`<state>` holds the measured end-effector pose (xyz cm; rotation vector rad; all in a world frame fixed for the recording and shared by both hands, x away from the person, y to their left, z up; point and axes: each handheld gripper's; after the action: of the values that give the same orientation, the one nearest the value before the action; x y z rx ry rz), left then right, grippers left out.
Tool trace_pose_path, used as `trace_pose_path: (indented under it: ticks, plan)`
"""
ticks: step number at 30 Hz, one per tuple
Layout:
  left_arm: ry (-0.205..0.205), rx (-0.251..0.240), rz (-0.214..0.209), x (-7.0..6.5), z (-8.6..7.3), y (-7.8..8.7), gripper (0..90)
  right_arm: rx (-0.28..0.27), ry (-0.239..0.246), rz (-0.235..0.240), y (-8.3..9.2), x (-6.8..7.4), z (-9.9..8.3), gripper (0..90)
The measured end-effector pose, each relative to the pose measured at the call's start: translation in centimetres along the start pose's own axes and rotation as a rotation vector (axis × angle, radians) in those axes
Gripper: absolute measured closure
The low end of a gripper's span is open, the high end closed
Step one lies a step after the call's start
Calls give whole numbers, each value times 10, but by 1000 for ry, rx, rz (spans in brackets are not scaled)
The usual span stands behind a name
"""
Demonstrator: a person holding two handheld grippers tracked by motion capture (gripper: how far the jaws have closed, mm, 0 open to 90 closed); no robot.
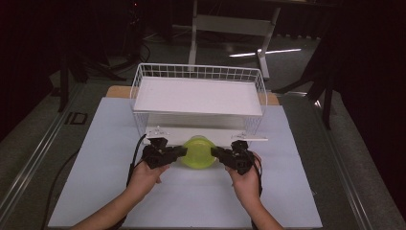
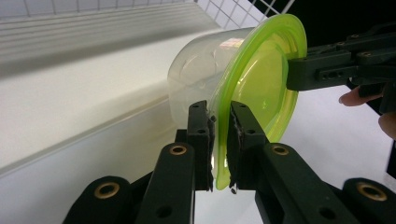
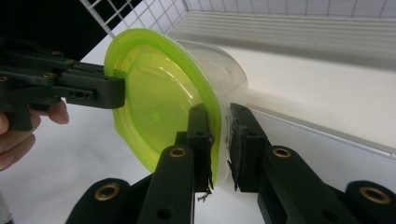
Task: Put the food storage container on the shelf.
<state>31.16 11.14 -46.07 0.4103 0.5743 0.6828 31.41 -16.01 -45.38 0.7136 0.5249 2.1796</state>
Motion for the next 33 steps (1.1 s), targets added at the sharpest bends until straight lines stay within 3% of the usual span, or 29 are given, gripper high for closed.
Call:
trace_pose_path:
  ticks: [15, 27, 33]
  plan:
    - [2, -12, 34, 28, -4, -22, 811, 23, -26, -20, -35, -15, 3, 791]
    - [-3, -20, 48, 40, -1, -39, 808, 26, -22, -59, -49, -26, 8, 786]
    - [11, -38, 35, 44, 2, -42, 804, 14, -27, -66, -53, -30, 10, 788]
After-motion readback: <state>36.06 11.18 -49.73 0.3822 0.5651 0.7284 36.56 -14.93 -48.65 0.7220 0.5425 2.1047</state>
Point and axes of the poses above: each handheld gripper's, and its own axes: y roughly backward along the jaws, z roughly out of its top, x roughly to its left, and after that the axes turned 2 degrees about -z, right-handed
